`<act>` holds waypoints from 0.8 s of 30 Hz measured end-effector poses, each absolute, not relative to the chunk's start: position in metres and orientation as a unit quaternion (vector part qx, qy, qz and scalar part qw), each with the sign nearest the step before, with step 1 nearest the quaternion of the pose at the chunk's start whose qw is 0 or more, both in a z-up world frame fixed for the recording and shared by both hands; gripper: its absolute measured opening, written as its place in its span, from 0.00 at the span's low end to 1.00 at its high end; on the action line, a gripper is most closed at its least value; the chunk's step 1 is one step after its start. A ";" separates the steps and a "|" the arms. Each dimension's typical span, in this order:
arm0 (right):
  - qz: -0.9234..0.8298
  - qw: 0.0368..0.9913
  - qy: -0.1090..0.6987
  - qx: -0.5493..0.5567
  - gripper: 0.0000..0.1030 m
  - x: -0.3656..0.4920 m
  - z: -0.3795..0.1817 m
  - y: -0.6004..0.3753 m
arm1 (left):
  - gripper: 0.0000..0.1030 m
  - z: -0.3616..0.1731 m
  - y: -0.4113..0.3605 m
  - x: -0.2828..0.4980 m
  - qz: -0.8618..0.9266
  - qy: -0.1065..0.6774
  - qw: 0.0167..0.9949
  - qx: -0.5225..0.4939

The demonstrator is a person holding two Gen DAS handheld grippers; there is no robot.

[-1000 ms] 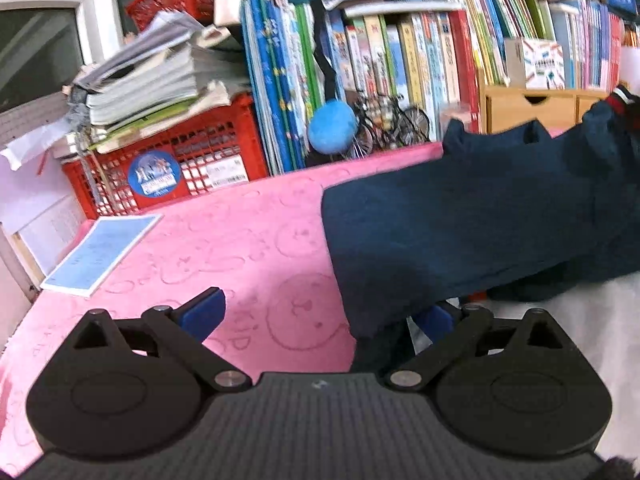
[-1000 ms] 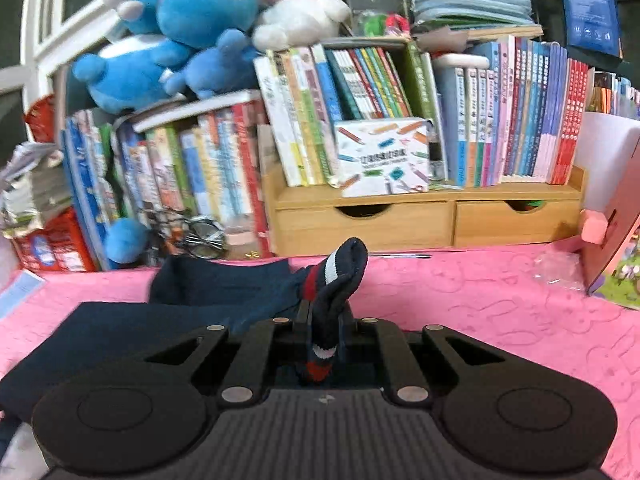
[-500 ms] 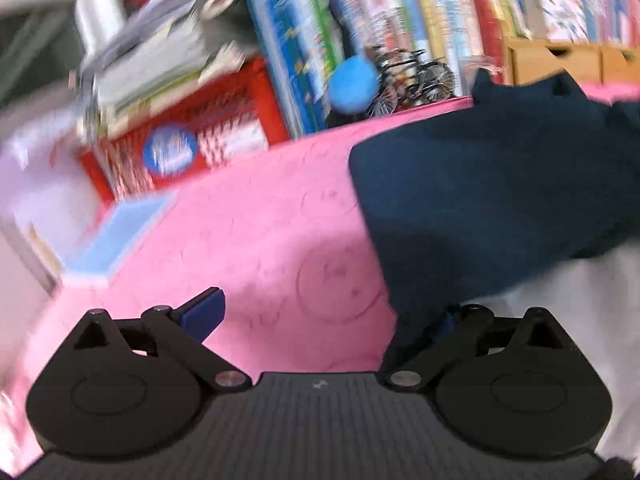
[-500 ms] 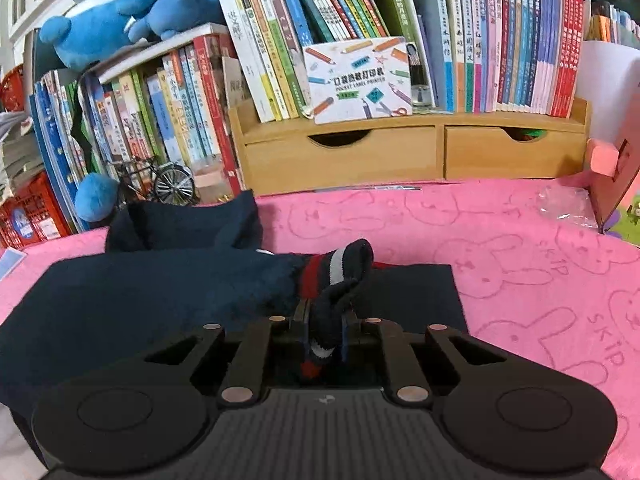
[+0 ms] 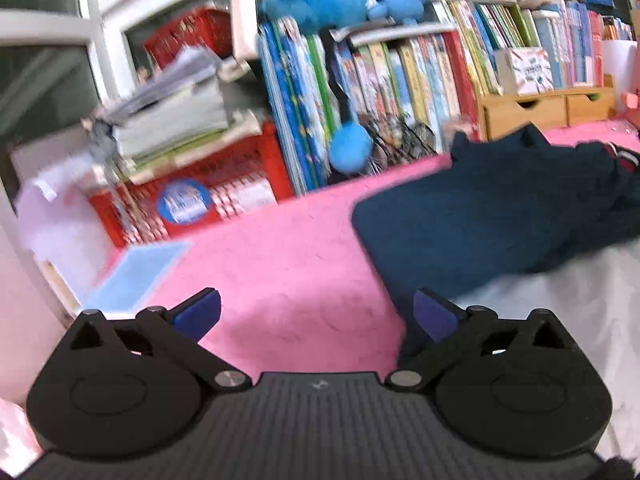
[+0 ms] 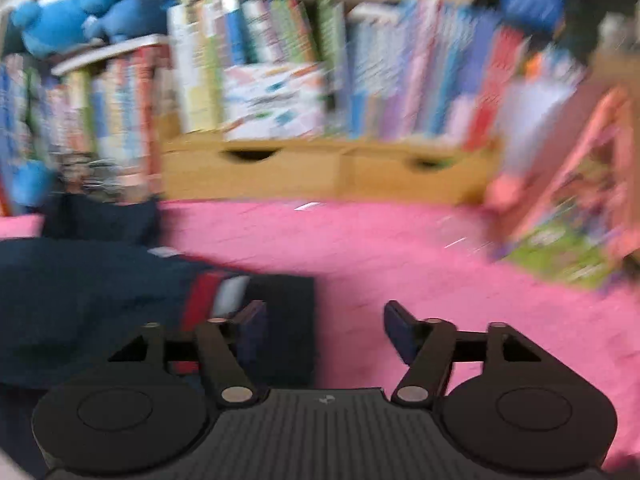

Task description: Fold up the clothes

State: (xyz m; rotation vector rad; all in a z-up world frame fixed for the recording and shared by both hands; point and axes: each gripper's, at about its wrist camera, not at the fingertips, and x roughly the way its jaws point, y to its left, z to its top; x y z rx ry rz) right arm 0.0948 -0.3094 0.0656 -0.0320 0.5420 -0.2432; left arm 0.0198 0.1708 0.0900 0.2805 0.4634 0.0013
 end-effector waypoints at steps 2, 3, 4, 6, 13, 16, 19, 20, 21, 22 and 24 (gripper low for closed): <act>-0.088 0.962 0.257 0.019 0.65 0.090 0.072 -0.309 | 1.00 0.104 0.170 0.025 0.000 0.216 0.969 0.122; -0.062 0.965 0.252 0.035 0.65 0.088 0.075 -0.305 | 1.00 0.111 0.169 0.030 -0.008 0.210 0.972 0.106; -0.036 0.967 0.250 0.041 0.64 0.087 0.077 -0.297 | 1.00 0.117 0.167 0.035 -0.017 0.205 0.975 0.090; 0.010 0.967 0.251 0.030 0.63 0.090 0.080 -0.275 | 1.00 0.128 0.164 0.045 -0.035 0.196 0.978 0.061; 0.061 0.955 0.288 0.026 0.58 0.123 0.064 -0.235 | 1.00 0.100 0.137 0.094 -0.037 0.249 0.964 0.088; 0.051 0.947 0.316 0.037 0.53 0.131 0.051 -0.242 | 1.00 0.080 0.133 0.100 -0.028 0.272 0.954 0.121; 0.028 0.944 0.330 0.008 0.52 0.130 0.038 -0.246 | 1.00 0.058 0.129 0.101 -0.011 0.291 0.942 0.169; 0.023 0.943 0.331 -0.008 0.52 0.129 0.034 -0.245 | 1.00 0.052 0.131 0.099 -0.008 0.290 0.941 0.173; 0.021 0.944 0.328 -0.022 0.52 0.127 0.030 -0.243 | 1.00 0.046 0.132 0.098 -0.006 0.290 0.941 0.177; 0.020 0.945 0.324 -0.034 0.52 0.125 0.028 -0.241 | 1.00 0.042 0.134 0.096 -0.004 0.289 0.941 0.177; 0.021 0.944 0.325 -0.041 0.53 0.124 0.030 -0.239 | 1.00 0.045 0.140 0.096 -0.005 0.301 0.940 0.160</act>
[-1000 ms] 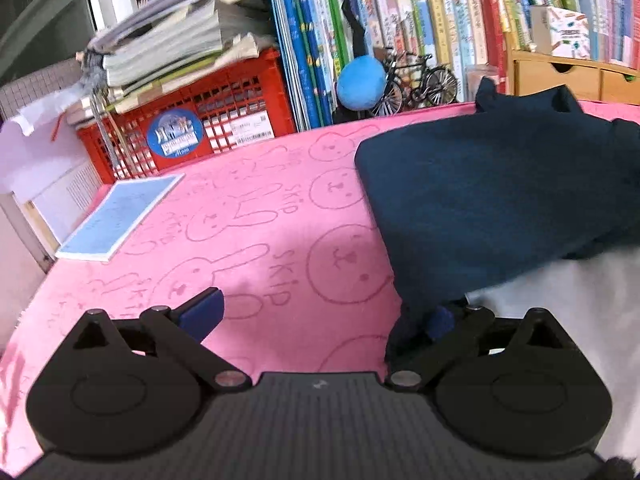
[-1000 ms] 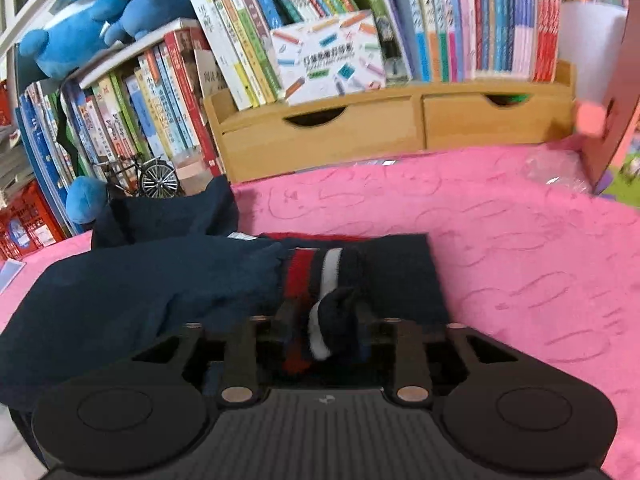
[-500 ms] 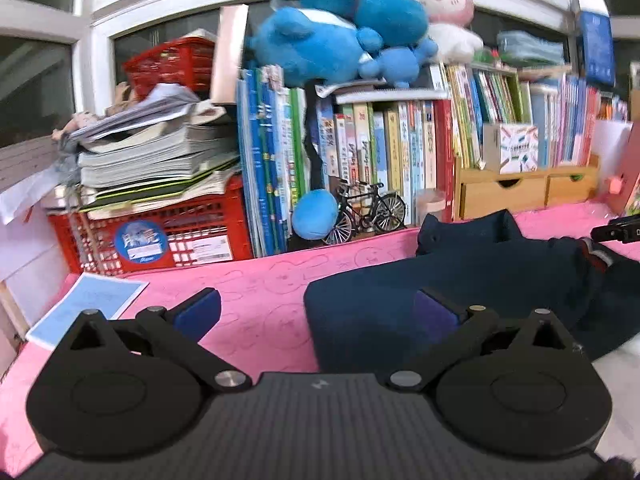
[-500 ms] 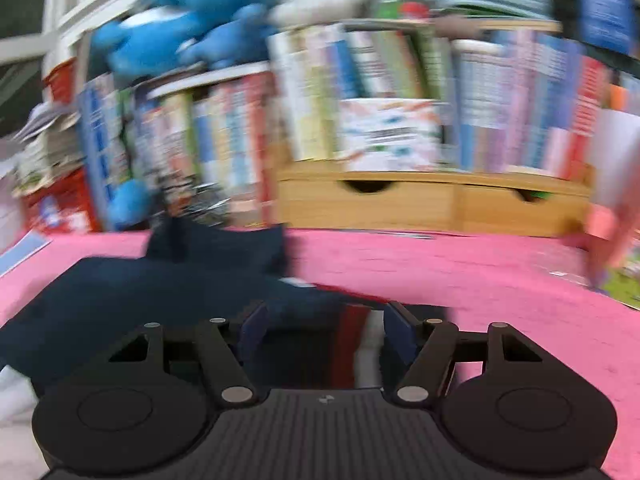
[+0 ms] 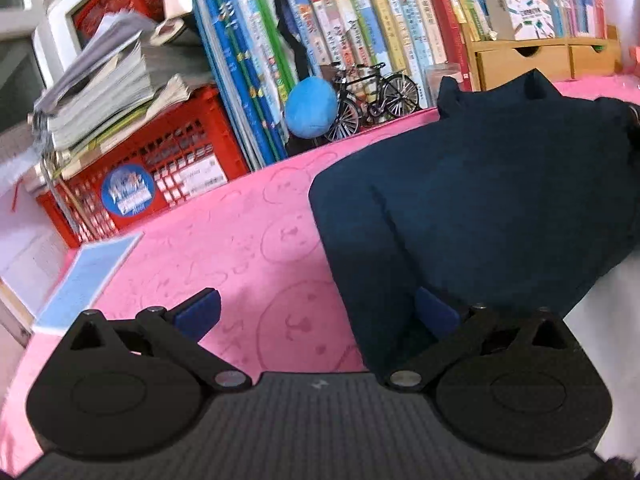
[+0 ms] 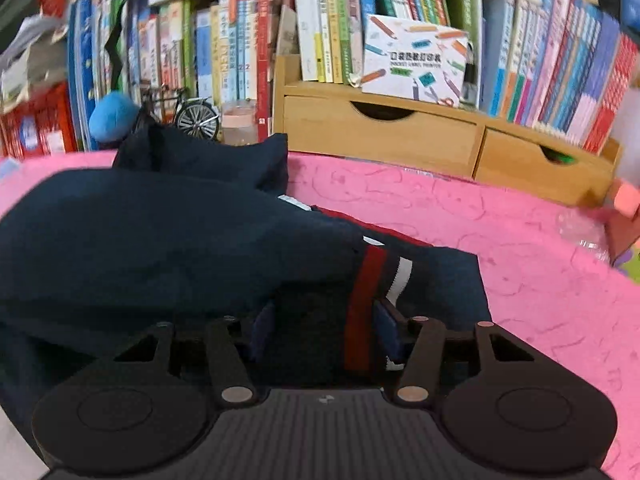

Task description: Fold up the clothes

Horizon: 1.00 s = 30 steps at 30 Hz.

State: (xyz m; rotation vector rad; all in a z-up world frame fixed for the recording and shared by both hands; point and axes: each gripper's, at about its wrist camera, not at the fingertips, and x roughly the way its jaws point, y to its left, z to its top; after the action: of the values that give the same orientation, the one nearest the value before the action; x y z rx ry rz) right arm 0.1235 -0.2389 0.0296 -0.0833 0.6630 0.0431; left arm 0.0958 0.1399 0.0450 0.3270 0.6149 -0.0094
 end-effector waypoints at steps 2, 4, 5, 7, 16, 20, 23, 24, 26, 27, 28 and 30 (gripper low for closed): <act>0.028 0.945 0.323 -0.031 0.56 0.120 0.035 -0.243 | 0.99 0.057 0.147 0.096 -0.010 0.312 0.940 0.138; 0.048 0.951 0.306 0.008 0.61 0.113 0.046 -0.258 | 1.00 0.074 0.164 0.095 -0.038 0.299 0.949 0.089; 0.051 0.953 0.297 0.028 0.62 0.110 0.050 -0.268 | 1.00 0.082 0.173 0.099 -0.050 0.298 0.951 0.059; 0.035 0.956 0.287 0.051 0.63 0.114 0.055 -0.288 | 1.00 0.092 0.185 0.118 -0.061 0.311 0.948 0.003; 0.014 0.939 0.334 0.086 0.80 0.157 0.030 -0.339 | 0.99 0.057 0.199 0.218 -0.081 0.371 0.917 -0.121; 0.025 0.936 0.341 0.079 0.88 0.164 0.018 -0.338 | 0.96 0.041 0.190 0.236 -0.077 0.381 0.915 -0.107; 0.038 0.938 0.336 0.079 0.93 0.167 0.015 -0.344 | 0.95 0.036 0.182 0.240 -0.084 0.373 0.921 -0.076; 0.043 0.938 0.337 0.074 0.94 0.169 0.014 -0.344 | 0.93 0.035 0.179 0.240 -0.083 0.371 0.923 -0.061; 0.050 0.938 0.336 0.065 0.98 0.173 0.013 -0.345 | 0.78 0.034 0.172 0.239 -0.083 0.365 0.927 -0.034; 0.055 0.939 0.335 0.059 0.99 0.175 0.013 -0.344 | 0.59 0.035 0.170 0.237 -0.086 0.359 0.929 -0.027; 0.057 0.939 0.333 0.057 1.00 0.177 0.012 -0.345 | 0.52 0.035 0.168 0.236 -0.088 0.355 0.930 -0.022; 0.060 0.941 0.328 0.059 1.00 0.180 0.011 -0.347 | 0.49 0.036 0.168 0.236 -0.092 0.355 0.930 -0.023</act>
State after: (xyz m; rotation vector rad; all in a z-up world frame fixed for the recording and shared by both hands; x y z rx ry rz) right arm 0.1800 -0.3470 0.0105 0.1208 0.6691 0.1226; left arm 0.2361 0.1680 0.0355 -0.0478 0.7263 -0.1883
